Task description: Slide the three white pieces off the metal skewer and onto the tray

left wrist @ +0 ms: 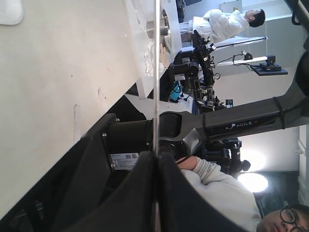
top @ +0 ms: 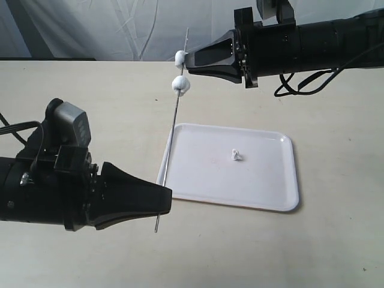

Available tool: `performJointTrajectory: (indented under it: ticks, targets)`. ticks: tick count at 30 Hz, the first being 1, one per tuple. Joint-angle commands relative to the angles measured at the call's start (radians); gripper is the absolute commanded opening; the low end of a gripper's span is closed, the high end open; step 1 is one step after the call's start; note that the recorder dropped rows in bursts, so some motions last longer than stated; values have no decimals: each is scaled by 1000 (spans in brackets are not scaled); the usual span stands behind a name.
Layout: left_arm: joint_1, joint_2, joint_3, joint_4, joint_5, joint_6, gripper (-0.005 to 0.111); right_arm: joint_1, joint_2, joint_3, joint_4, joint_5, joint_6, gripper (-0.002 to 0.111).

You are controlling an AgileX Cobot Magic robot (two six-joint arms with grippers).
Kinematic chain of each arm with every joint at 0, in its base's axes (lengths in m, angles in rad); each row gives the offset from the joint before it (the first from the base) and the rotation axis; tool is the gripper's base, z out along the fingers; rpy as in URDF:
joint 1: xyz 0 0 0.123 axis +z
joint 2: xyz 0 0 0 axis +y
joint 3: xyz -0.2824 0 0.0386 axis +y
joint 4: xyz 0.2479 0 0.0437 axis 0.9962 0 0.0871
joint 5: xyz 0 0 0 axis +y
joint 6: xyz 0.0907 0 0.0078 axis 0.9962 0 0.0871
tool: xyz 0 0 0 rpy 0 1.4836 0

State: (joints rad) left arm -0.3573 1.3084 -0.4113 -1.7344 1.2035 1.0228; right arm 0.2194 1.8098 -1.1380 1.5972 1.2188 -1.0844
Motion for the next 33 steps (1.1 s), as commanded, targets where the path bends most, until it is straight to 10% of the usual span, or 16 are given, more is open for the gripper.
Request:
performJointTrajectory:
  ticks: [1, 33]
  targets:
    - [-12, -5, -9, -10, 18, 5, 0, 1, -10, -3, 34, 2, -20, 7]
    - [-35, -5, -9, -10, 18, 3, 0, 1, -10, -3, 141, -84, -70, -1]
